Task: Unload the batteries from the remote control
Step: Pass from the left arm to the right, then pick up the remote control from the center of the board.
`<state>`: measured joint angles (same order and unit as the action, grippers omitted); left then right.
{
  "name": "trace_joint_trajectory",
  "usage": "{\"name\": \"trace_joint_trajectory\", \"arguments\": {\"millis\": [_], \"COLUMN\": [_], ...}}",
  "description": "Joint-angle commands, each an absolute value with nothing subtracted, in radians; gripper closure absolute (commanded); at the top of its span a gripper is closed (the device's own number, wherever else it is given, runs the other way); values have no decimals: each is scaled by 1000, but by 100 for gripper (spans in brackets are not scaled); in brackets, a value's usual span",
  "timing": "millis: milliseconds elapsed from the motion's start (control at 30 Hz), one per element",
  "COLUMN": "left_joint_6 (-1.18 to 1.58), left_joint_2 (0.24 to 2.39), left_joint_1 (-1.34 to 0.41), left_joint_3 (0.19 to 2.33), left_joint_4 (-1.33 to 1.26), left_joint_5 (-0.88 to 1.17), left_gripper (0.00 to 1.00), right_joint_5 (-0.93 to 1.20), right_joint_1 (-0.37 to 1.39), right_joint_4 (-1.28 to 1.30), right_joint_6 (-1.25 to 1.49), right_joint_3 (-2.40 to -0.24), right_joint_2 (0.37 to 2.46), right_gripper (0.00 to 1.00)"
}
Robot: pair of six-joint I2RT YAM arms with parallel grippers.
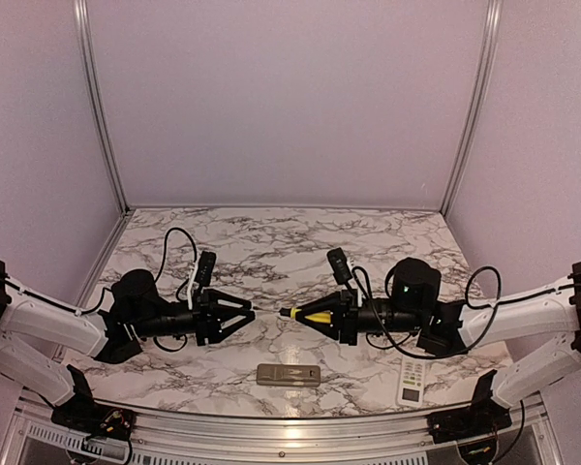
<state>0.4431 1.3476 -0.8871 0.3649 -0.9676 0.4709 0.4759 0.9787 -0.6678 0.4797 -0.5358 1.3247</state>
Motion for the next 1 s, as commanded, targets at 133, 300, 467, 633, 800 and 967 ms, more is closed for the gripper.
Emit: {"name": "trace_joint_trajectory", "arguments": {"millis": [133,300,467,633,800,967], "left_joint_6": [316,252,238,185,104,26], "left_joint_2": [1364,1365,1364,1397,1426,1491], "left_joint_1": [-882,-881,-874,-874,-871,-870], "left_joint_3": [321,293,267,244,290,272], "left_joint_4": [-894,-892,-939,-1022,-907,-967], "left_joint_5": [356,278,128,80,185,258], "left_gripper": [37,13,1,1,4,3], "right_joint_5": [349,297,260,230,206,198], "right_joint_1": [986,986,986,986,986,986], "right_joint_4": [-452,-370,-327,-291,-261,-238], "right_joint_6": [418,406,388,371,365,361], "right_joint_3": [-509,-496,-497,-499,-487,-471], "right_joint_2": [1198,1144,1112,1093,1070,1046], "right_gripper": [100,100,100,100,100,100]}}
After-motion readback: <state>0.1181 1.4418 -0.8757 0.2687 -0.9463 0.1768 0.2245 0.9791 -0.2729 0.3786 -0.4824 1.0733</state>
